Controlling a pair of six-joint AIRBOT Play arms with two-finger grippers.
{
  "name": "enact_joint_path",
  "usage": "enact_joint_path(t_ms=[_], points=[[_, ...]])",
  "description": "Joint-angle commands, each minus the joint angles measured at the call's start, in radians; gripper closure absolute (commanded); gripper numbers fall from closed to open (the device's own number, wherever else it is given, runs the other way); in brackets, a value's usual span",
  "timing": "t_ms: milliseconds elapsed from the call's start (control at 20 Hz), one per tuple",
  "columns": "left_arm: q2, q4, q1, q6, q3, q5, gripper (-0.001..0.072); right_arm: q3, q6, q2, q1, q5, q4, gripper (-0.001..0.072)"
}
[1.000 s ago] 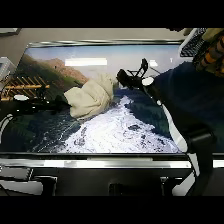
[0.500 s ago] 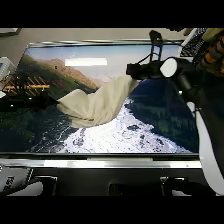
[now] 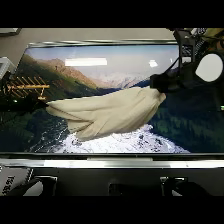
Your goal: Fold the clothes and pants, and hang the long-sleeved shirts on hangers.
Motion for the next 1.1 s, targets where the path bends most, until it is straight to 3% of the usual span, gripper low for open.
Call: enact_joint_path(t_ms=[0,350,500,650,750,1050], points=[[0.02,0.031,0.001,-0.053,0.001,0.002,0.0699,0.0,0.05,0.022,0.001,0.145,-0.028,0.0677],[0.005,0.034,-0.032,-0.071,0.0,0.133,0.0698,-0.003,0.097,-0.039,0.001,0.013,-0.054,0.0677],[-0.024,0.037,-0.058,-0.072,-0.006,0.05,0.0698,-0.003,0.091,-0.11,0.001,0.103,-0.053,0.0677],[-0.033,0.153,-0.088,-0.159,-0.069,-0.058,0.0698,-0.016,0.074,-0.164,0.001,0.216,-0.077,0.0677],[-0.034,0.23,-0.099,-0.21,-0.148,-0.082,0.0698,-0.098,0.074,-0.169,0.001,0.233,-0.077,0.0677],[-0.034,0.228,-0.099,-0.206,-0.35,0.048,0.0696,-0.437,0.087,-0.169,0.001,0.142,-0.055,0.0676]])
